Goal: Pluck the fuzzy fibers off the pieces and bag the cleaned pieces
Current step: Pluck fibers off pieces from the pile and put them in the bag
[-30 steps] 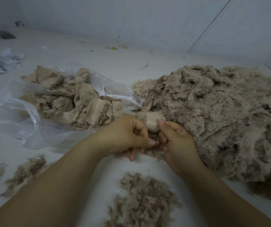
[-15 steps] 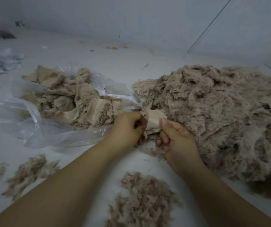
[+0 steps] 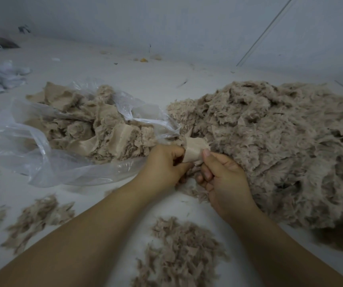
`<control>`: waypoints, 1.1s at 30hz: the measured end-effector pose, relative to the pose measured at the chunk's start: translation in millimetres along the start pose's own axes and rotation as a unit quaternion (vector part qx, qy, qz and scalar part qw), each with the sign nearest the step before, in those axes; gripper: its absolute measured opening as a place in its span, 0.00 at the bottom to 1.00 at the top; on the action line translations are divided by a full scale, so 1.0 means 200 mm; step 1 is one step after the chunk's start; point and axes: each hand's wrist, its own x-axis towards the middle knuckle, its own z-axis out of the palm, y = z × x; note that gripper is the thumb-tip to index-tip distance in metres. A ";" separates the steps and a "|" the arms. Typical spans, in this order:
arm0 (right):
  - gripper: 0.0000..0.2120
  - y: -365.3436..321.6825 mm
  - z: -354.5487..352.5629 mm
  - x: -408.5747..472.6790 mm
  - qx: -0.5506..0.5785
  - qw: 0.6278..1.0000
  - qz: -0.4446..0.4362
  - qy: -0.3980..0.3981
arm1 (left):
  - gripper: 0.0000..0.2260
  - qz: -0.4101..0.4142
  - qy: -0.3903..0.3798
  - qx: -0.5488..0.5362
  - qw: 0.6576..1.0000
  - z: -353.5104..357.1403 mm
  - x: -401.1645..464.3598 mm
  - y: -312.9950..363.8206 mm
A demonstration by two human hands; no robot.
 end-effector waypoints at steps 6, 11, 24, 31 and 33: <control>0.12 0.01 0.00 0.00 -0.004 1.000 -0.020 -0.013 | 0.02 0.038 0.000 0.111 0.993 0.00 0.03 -0.03; 0.15 0.00 0.00 -0.01 -0.001 1.000 -0.024 -0.011 | 0.08 0.036 -0.021 0.178 0.983 -0.02 0.03 -0.01; 0.15 0.00 0.00 -0.02 -0.013 0.999 -0.029 -0.022 | 0.09 0.063 0.005 0.141 0.988 -0.04 0.02 0.02; 0.17 0.01 -0.01 0.00 -0.063 0.997 -0.035 -0.033 | 0.14 -0.068 -0.006 -0.217 0.974 -0.05 -0.03 0.11; 0.15 0.01 0.00 0.00 -0.076 0.996 -0.031 -0.022 | 0.14 -0.094 0.032 -0.234 0.967 -0.04 -0.02 0.10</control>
